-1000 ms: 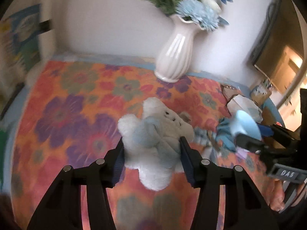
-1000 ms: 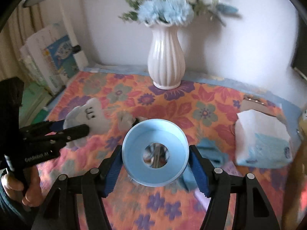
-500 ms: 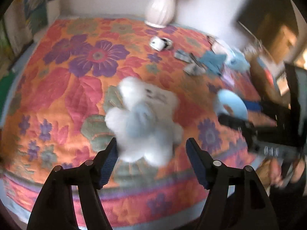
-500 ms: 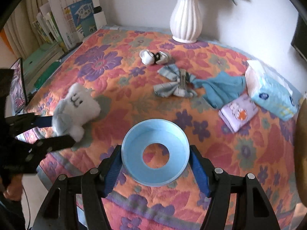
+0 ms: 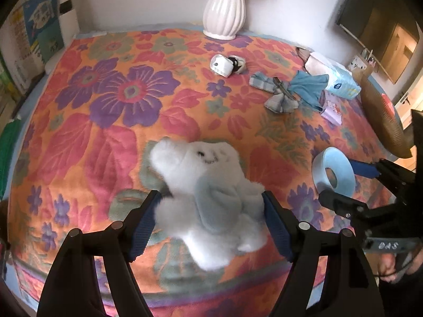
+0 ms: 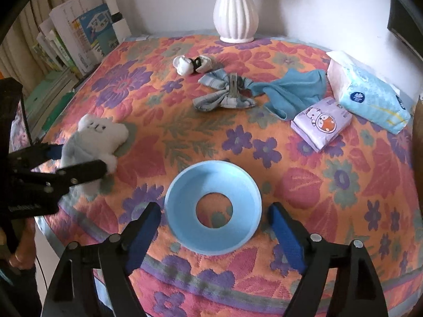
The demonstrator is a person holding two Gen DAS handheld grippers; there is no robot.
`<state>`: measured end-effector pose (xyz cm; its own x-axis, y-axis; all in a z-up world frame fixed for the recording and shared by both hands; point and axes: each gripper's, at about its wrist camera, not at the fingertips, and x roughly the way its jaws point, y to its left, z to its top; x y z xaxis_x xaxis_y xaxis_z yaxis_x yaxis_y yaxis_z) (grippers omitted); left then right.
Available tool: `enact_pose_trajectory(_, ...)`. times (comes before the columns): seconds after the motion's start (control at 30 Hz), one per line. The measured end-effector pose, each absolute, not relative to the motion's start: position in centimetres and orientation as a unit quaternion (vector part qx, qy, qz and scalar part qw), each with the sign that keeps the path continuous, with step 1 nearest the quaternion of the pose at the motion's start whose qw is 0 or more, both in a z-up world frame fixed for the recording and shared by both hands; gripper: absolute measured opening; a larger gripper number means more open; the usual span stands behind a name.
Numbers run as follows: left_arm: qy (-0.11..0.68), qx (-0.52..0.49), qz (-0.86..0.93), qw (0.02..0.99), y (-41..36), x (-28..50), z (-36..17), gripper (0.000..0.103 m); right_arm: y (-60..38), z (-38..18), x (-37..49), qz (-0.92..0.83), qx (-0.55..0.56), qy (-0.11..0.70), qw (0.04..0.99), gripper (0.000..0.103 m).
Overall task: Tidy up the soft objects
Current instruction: 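Lift the bear and ring and carry both over the wicker basket, then open both tools to drop the bear and ring into the basket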
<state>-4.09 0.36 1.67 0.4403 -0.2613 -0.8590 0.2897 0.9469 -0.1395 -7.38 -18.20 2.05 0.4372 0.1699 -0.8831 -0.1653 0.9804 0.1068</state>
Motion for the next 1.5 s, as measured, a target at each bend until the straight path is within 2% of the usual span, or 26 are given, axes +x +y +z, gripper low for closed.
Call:
enact_pose_trajectory(0.03,0.501,0.024,-0.158,0.850,0.0,-4.2,1.7,0.056,-18.1,2.1,-7.4,0.098,0.006,0.520,0.848,0.076)
enact_pose_trajectory(0.07,0.499,0.035,-0.159,0.851,-0.4,-4.4,1.8,0.050,-17.8,2.2,-7.7,0.092,0.003,0.519,0.850,0.065)
enact_pose_trajectory(0.1,0.499,0.041,-0.164,0.850,-0.7,-4.7,2.0,0.035,-17.6,2.3,-7.8,0.085,-0.006,0.517,0.852,0.065)
enact_pose_trajectory(0.27,0.472,0.033,-0.155,0.867,-1.1,-5.1,3.8,0.035,-17.2,4.4,-8.7,0.072,-0.031,0.484,0.872,0.063)
enact_pose_trajectory(0.5,0.370,0.018,-0.231,0.900,-4.2,-6.3,11.2,0.035,-22.6,10.6,-9.7,0.029,0.009,0.422,0.906,0.063)
enact_pose_trajectory(0.83,0.315,0.058,-0.340,0.884,-17.4,-4.3,17.1,0.035,-37.6,18.0,-13.2,-0.111,0.099,0.348,0.926,0.063)
enact_pose_trajectory(1.03,0.319,0.050,-0.412,0.852,-26.6,-2.5,17.7,0.035,-45.9,20.9,-14.7,-0.196,0.138,0.325,0.915,0.064)
enact_pose_trajectory(1.27,0.348,0.045,-0.462,0.815,-34.4,-1.3,14.9,0.035,-50.3,18.9,-13.8,-0.240,0.160,0.362,0.886,0.065)
enact_pose_trajectory(1.3,0.350,0.045,-0.465,0.812,-35.3,-1.0,14.6,0.035,-50.7,18.5,-13.6,-0.238,0.166,0.368,0.883,0.065)
enact_pose_trajectory(1.37,0.349,0.042,-0.469,0.810,-36.3,-0.6,14.3,0.043,-51.2,17.7,-13.0,-0.229,0.179,0.377,0.879,0.067)
enact_pose_trajectory(1.43,0.357,0.047,-0.476,0.802,-37.2,-0.1,14.1,0.073,-51.4,17.1,-12.7,-0.226,0.188,0.386,0.874,0.068)
enact_pose_trajectory(1.5,0.356,0.050,-0.473,0.804,-37.3,-0.1,14.2,0.077,-51.4,17.0,-13.0,-0.221,0.187,0.387,0.875,0.068)
